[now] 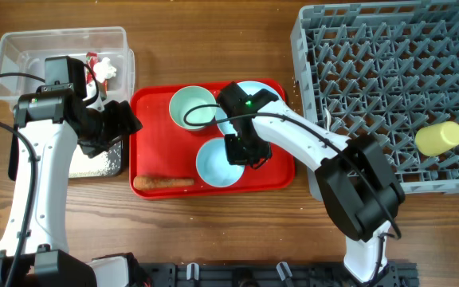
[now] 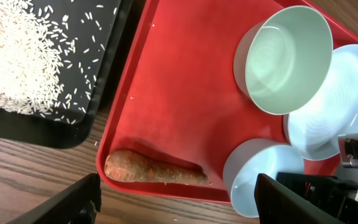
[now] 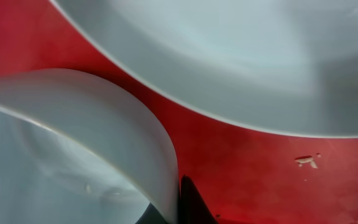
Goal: Sort waste into correct bins and load items into the dishwasher rack
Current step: 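Grasp the blue bowl with the right gripper and lift it, then carry the blue bowl right and place it in the dish rack, then reach the right gripper to the pale green bowl and grasp its rim, then carry the pale green bowl right and place it in the dish rack, then reach the right gripper to the light blue plate and grasp its edge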
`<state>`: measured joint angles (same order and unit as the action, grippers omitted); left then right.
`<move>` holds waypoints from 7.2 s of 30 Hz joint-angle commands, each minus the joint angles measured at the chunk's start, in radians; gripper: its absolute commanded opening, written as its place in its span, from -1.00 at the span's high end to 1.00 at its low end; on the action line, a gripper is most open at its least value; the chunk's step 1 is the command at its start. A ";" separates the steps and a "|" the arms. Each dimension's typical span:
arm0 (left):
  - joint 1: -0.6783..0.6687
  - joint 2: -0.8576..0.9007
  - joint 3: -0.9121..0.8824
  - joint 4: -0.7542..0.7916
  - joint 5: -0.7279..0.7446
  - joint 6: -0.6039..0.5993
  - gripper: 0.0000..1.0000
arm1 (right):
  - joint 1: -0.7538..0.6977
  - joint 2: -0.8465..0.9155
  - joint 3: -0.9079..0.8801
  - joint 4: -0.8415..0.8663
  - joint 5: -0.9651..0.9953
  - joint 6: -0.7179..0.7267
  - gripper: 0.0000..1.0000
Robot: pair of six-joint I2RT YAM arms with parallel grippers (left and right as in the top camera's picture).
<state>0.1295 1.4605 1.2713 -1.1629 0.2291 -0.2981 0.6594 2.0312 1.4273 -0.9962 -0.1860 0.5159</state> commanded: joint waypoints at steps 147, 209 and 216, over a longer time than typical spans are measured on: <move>0.004 -0.005 0.006 0.011 -0.137 -0.036 -0.80 | -0.661 -0.396 0.036 0.700 1.155 -0.875 0.91; 0.004 -0.005 0.006 0.025 -0.133 -0.051 -0.83 | -0.307 -0.304 0.035 0.213 -0.053 -0.405 -0.46; 0.004 -0.005 0.006 0.025 -0.134 -0.051 -0.83 | -0.243 -0.146 0.030 0.044 0.111 0.107 -0.45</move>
<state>0.1295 1.4605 1.2709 -1.1404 0.1017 -0.3359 0.4171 1.8210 1.4612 -0.9417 -0.1219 0.4107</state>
